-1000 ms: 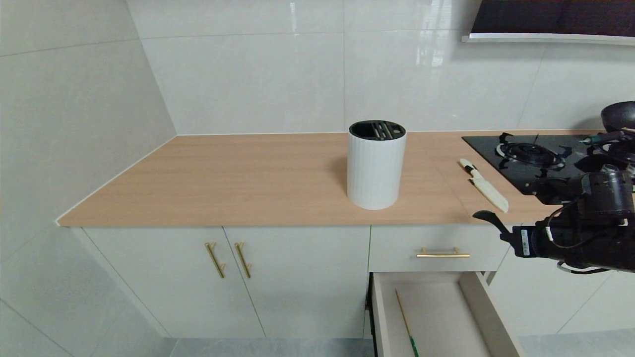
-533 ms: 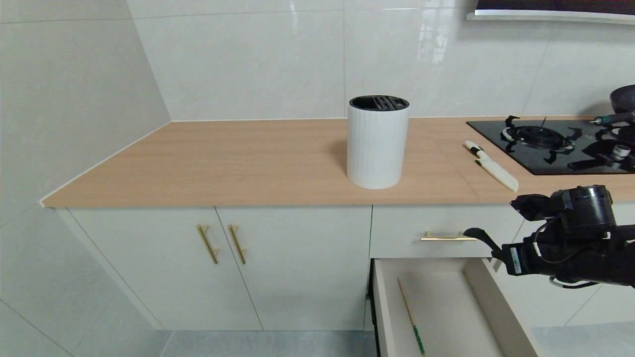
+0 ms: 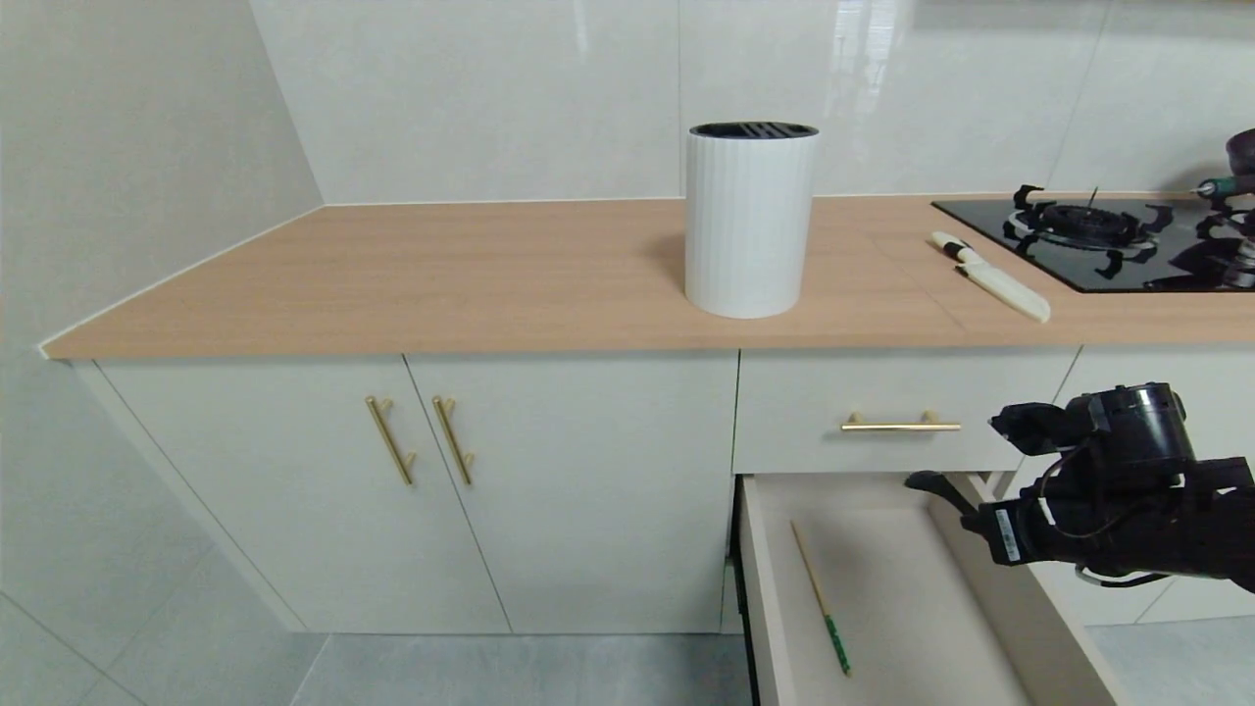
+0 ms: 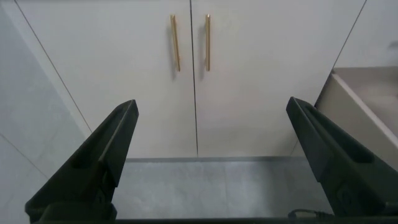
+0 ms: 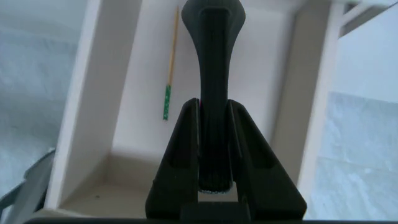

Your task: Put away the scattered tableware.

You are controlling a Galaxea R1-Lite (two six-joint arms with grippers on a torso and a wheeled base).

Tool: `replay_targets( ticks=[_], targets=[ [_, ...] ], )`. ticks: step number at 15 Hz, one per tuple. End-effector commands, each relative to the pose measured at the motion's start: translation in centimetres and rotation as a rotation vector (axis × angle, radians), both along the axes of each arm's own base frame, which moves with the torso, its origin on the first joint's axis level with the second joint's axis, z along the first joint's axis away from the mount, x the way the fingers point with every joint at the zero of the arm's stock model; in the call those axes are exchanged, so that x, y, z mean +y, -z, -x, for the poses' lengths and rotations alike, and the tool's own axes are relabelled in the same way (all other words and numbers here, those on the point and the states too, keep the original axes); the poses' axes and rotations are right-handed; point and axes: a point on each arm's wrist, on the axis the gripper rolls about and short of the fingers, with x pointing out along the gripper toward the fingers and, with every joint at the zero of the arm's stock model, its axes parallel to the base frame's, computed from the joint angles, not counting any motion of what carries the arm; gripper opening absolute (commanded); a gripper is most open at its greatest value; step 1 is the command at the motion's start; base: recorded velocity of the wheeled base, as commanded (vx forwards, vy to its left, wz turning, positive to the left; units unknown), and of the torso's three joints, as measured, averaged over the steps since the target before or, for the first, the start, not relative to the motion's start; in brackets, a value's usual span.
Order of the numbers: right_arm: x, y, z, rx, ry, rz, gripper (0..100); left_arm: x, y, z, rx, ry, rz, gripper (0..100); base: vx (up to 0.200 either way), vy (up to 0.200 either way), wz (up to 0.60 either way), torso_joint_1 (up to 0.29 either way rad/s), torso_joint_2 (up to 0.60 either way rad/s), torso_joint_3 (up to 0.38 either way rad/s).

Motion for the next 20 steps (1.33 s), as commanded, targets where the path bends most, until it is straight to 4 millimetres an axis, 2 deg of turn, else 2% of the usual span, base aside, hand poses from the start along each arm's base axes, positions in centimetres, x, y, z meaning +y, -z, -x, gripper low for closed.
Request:
replay_targets(
  ticks=[1, 10, 17, 20],
  targets=[
    [0.1, 1.1, -0.4, 0.033, -0.002, 0.007, 0, 0.0, 0.0, 0.0, 0.001, 0.0, 0.0, 100, 0.0, 0.0, 0.0, -0.203, 0.46, 0.261],
    [0.3, 2.8, -1.3, 0.051, 0.001, 0.015, 0, 0.0, 0.0, 0.0, 0.001, 0.0, 0.0, 100, 0.0, 0.0, 0.0, -0.16, 0.44, 0.278],
    [0.5, 2.9, -1.3, 0.054, -0.006, 0.016, 0, 0.0, 0.0, 0.0, 0.001, 0.0, 0.0, 100, 0.0, 0.0, 0.0, -0.019, 0.06, 0.034],
    [1.1, 3.7, -1.2, 0.08, -0.029, 0.023, 0, 0.0, 0.0, 0.0, 0.001, 0.0, 0.0, 100, 0.0, 0.0, 0.0, 0.0, 0.0, 0.0]
  ],
)
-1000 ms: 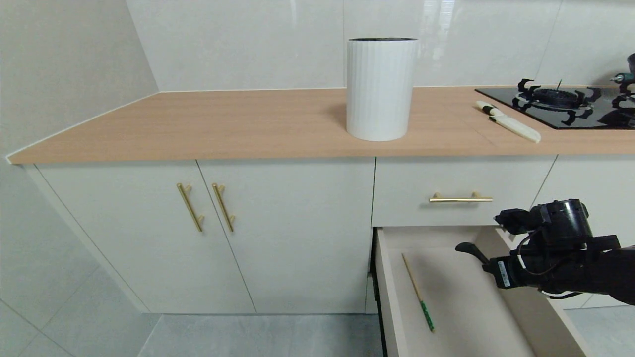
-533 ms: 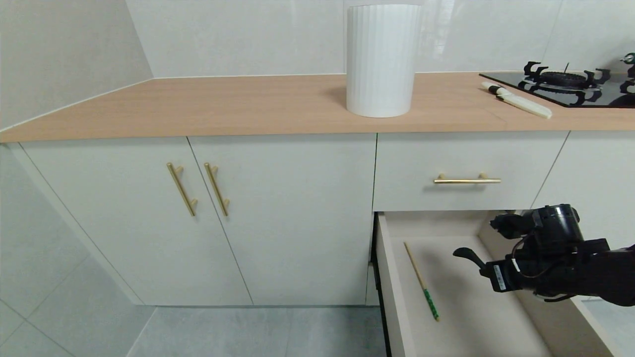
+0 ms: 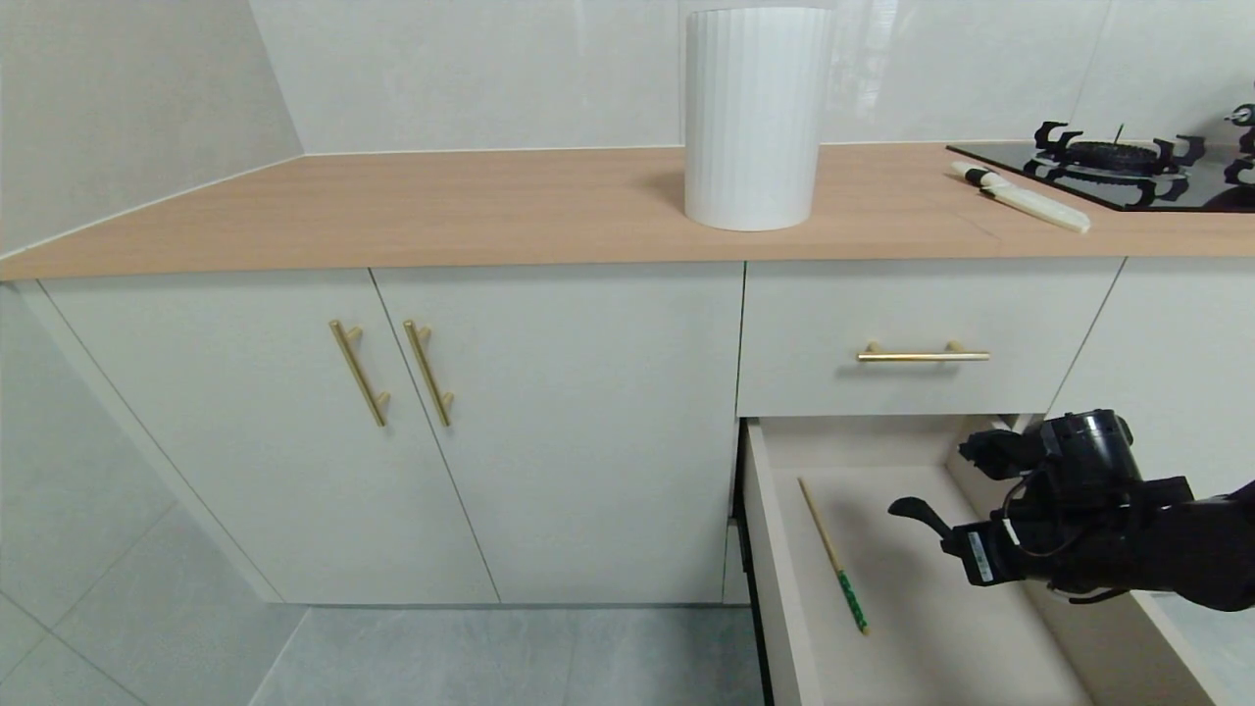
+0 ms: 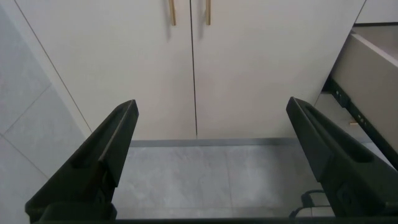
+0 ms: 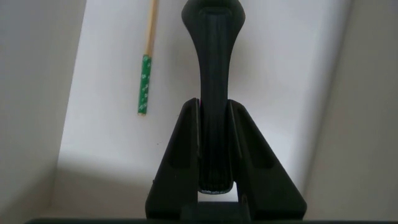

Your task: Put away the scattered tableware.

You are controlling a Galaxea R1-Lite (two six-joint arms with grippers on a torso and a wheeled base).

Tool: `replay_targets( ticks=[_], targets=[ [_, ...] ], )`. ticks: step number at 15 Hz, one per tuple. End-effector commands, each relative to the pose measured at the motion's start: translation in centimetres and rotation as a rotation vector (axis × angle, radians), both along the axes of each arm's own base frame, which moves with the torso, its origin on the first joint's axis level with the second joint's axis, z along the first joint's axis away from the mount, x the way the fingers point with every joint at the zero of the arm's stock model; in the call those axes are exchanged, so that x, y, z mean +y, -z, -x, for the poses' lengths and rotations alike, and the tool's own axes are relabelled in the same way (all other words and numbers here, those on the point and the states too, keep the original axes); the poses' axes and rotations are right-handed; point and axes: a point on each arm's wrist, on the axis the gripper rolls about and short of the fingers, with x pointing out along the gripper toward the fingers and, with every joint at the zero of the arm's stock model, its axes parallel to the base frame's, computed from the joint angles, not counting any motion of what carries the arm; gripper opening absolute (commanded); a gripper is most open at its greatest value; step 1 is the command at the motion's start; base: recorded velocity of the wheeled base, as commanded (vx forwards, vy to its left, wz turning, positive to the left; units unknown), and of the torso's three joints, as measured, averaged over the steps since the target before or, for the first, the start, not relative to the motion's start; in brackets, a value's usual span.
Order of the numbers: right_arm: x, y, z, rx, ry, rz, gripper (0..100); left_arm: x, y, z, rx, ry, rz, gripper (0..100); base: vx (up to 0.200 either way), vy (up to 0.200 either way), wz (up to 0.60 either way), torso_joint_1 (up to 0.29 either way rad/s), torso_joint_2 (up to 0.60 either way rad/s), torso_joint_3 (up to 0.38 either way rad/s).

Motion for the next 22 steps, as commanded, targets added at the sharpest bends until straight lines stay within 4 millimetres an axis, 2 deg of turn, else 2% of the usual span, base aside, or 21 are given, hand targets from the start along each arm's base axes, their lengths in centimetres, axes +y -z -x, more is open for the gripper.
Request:
replay_targets(
  ticks=[1, 3, 4, 5, 6, 9, 15, 22],
  targets=[
    [0.3, 0.8, -0.2, 0.024, -0.012, 0.004, 0, 0.0, 0.0, 0.0, 0.0, 0.0, 0.0, 100, 0.0, 0.0, 0.0, 0.0, 0.0, 0.0],
    [0.8, 1.9, -1.0, 0.047, -0.015, 0.003, 0, 0.0, 0.0, 0.0, 0.0, 0.0, 0.0, 100, 0.0, 0.0, 0.0, 0.0, 0.0, 0.0],
    [1.0, 3.4, -1.7, 0.059, -0.001, -0.004, 0, 0.0, 0.0, 0.0, 0.0, 0.0, 0.0, 100, 0.0, 0.0, 0.0, 0.0, 0.0, 0.0],
    [1.0, 3.5, -1.8, 0.059, 0.0, -0.005, 0, 0.0, 0.0, 0.0, 0.0, 0.0, 0.0, 100, 0.0, 0.0, 0.0, 0.0, 0.0, 0.0],
    [1.1, 5.9, -2.7, 0.064, 0.029, 0.01, 0, 0.0, 0.0, 0.0, 0.0, 0.0, 0.0, 100, 0.0, 0.0, 0.0, 0.0, 0.0, 0.0],
    [1.3, 8.6, -3.5, 0.05, 0.061, 0.035, 0, 0.0, 0.0, 0.0, 0.0, 0.0, 0.0, 100, 0.0, 0.0, 0.0, 0.0, 0.0, 0.0],
    [1.3, 11.4, -4.5, 0.044, 0.096, 0.05, 0, 0.0, 0.0, 0.0, 0.0, 0.0, 0.0, 100, 0.0, 0.0, 0.0, 0.0, 0.0, 0.0],
    [1.1, 11.5, -5.2, 0.021, 0.113, 0.051, 0, 0.0, 0.0, 0.0, 0.0, 0.0, 0.0, 100, 0.0, 0.0, 0.0, 0.0, 0.0, 0.0]
  ],
)
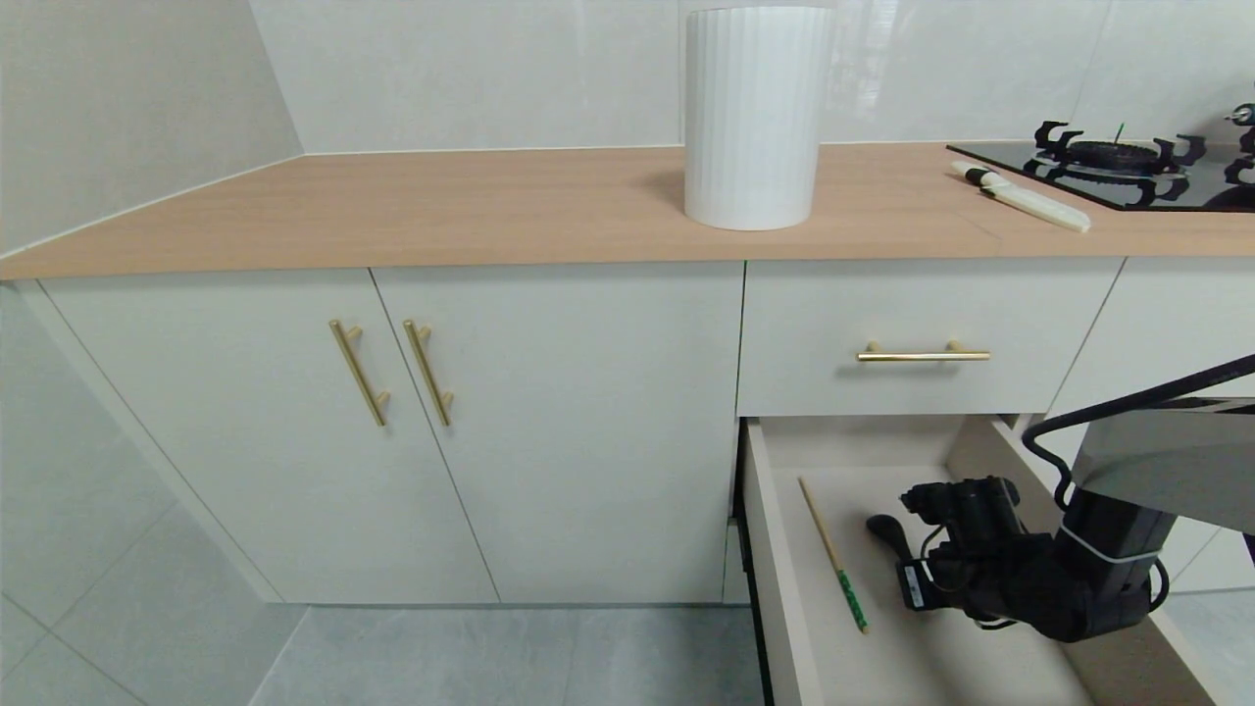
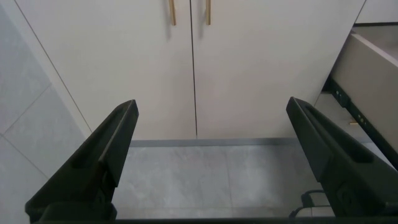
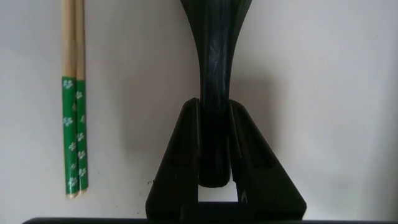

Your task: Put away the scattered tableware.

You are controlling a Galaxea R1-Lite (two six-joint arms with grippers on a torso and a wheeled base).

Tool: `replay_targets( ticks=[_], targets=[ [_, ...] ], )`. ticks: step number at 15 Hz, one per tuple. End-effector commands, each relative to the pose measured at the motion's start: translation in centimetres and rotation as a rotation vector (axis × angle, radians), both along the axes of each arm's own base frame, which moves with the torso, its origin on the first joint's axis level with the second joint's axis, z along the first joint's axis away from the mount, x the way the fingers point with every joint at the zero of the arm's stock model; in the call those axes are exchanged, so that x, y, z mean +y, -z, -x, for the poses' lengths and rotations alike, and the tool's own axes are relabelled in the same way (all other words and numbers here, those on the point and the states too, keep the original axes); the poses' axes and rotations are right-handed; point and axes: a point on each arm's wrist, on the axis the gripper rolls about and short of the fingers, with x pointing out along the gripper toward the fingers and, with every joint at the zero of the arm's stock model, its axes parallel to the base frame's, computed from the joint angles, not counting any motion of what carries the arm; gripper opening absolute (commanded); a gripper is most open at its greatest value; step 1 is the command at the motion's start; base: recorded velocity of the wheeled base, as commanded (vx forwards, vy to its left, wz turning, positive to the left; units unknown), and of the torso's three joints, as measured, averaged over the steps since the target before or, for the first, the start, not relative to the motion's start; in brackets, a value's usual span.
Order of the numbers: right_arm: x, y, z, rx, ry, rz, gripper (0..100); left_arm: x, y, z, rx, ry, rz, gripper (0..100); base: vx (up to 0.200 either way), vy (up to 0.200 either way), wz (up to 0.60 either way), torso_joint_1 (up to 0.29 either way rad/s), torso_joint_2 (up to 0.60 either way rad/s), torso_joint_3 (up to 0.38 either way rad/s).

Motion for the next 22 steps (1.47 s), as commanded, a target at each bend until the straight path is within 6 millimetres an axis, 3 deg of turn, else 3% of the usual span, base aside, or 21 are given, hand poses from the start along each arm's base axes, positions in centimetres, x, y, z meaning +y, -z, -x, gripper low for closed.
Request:
replay_targets(
  ticks=[1, 10, 11, 17, 20, 22],
  targets=[
    [0.0, 0.3, 0.0, 0.004, 0.001, 0.001, 0, 0.0, 0.0, 0.0, 0.0, 0.0, 0.0, 100, 0.0, 0.0, 0.0, 0.0, 0.0, 0.0],
    [0.0, 1.1, -0.3, -0.013, 0.007, 0.007, 0, 0.0, 0.0, 0.0, 0.0, 0.0, 0.0, 100, 0.0, 0.0, 0.0, 0.0, 0.0, 0.0],
    [0.0, 1.1, -0.3, -0.012, 0.005, 0.007, 100, 0.0, 0.0, 0.0, 0.0, 0.0, 0.0, 100, 0.0, 0.0, 0.0, 0.0, 0.0, 0.0],
    [0.1, -0.1, -0.1, -0.041, 0.005, 0.001, 100, 0.0, 0.0, 0.0, 0.0, 0.0, 0.0, 100, 0.0, 0.0, 0.0, 0.0, 0.0, 0.0],
    [-0.2, -5.8, 1.1, -0.164, 0.014, -0.025, 100, 0.0, 0.0, 0.0, 0.0, 0.0, 0.0, 100, 0.0, 0.0, 0.0, 0.0, 0.0, 0.0],
    [-0.2, -8.5, 2.7, -0.2, 0.008, -0.029, 100, 0.0, 0.0, 0.0, 0.0, 0.0, 0.0, 100, 0.0, 0.0, 0.0, 0.0, 0.0, 0.0]
  ],
)
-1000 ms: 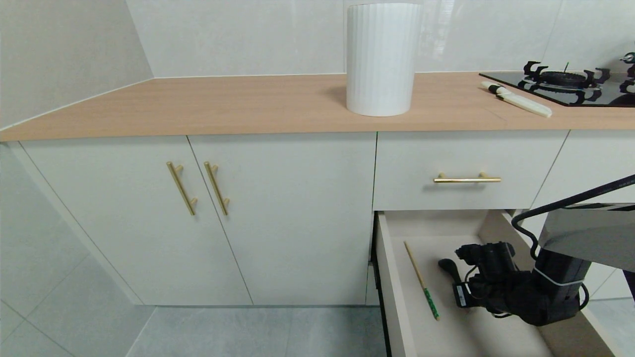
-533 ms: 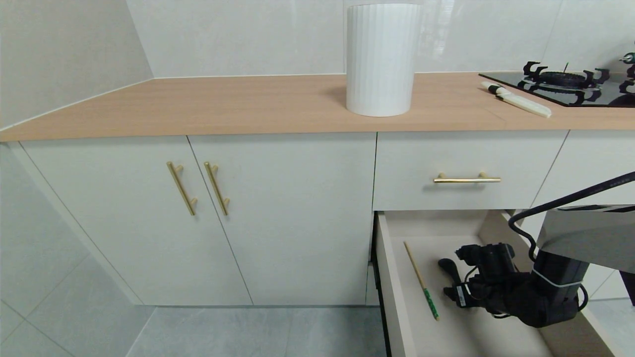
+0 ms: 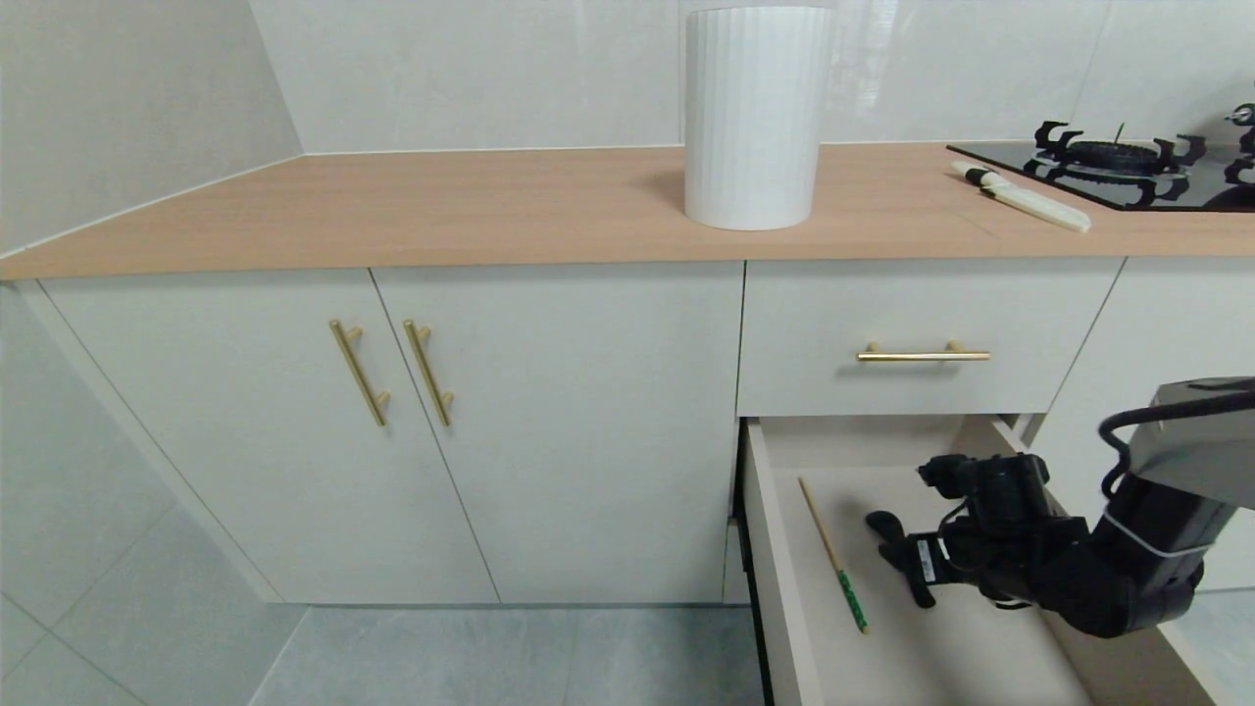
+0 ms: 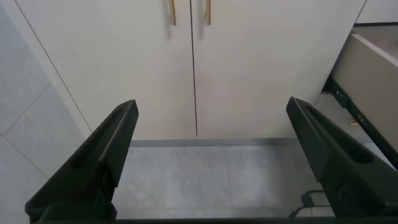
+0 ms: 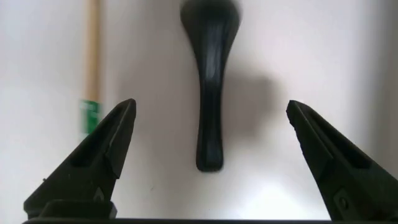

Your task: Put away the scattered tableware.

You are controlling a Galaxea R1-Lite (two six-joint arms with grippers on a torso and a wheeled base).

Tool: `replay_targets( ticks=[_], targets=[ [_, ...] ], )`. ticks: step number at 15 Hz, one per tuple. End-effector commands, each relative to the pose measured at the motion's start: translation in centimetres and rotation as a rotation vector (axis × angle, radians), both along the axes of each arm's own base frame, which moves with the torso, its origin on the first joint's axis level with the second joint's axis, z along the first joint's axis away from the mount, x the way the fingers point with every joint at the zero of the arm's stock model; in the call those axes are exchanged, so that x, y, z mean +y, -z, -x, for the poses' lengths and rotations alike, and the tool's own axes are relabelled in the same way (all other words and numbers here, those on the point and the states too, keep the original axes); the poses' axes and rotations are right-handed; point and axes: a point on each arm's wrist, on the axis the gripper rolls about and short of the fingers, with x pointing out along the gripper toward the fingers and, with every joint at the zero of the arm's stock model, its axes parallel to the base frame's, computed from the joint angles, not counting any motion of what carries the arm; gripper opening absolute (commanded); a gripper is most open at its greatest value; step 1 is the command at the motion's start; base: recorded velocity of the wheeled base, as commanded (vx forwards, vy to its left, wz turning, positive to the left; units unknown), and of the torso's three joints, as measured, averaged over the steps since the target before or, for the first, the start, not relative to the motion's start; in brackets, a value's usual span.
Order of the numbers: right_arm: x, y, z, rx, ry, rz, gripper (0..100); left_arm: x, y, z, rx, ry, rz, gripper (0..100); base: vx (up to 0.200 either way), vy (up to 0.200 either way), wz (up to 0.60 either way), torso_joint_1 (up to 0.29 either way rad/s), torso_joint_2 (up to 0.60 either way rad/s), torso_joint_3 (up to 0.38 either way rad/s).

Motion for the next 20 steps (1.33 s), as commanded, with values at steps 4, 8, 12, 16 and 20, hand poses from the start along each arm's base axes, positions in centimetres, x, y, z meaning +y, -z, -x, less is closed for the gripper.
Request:
replay_targets(
  ticks=[4, 8, 12, 16, 20],
  targets=[
    [-0.3, -8.7, 5.1, -0.128, -0.002, -0.011, 100, 0.0, 0.0, 0.0, 0.0, 0.0, 0.0, 100, 0.0, 0.0, 0.0, 0.0, 0.0, 0.0],
    [-1.0, -11.0, 8.3, -0.099, 0.041, -0.044, 100, 0.0, 0.0, 0.0, 0.0, 0.0, 0.0, 100, 0.0, 0.0, 0.0, 0.0, 0.0, 0.0],
    [-1.6, -11.8, 11.0, -0.089, 0.066, -0.078, 100, 0.0, 0.0, 0.0, -0.001, 0.0, -0.003, 100, 0.0, 0.0, 0.0, 0.0, 0.0, 0.0],
    [-1.7, -12.4, 11.9, -0.087, 0.065, -0.075, 100, 0.0, 0.0, 0.0, 0.0, 0.0, -0.003, 100, 0.0, 0.0, 0.0, 0.0, 0.0, 0.0],
    [-1.8, -13.1, 12.5, -0.097, 0.06, -0.074, 100, 0.0, 0.0, 0.0, 0.0, 0.0, -0.002, 100, -0.2, 0.0, 0.0, 0.007, 0.0, 0.0]
  ],
)
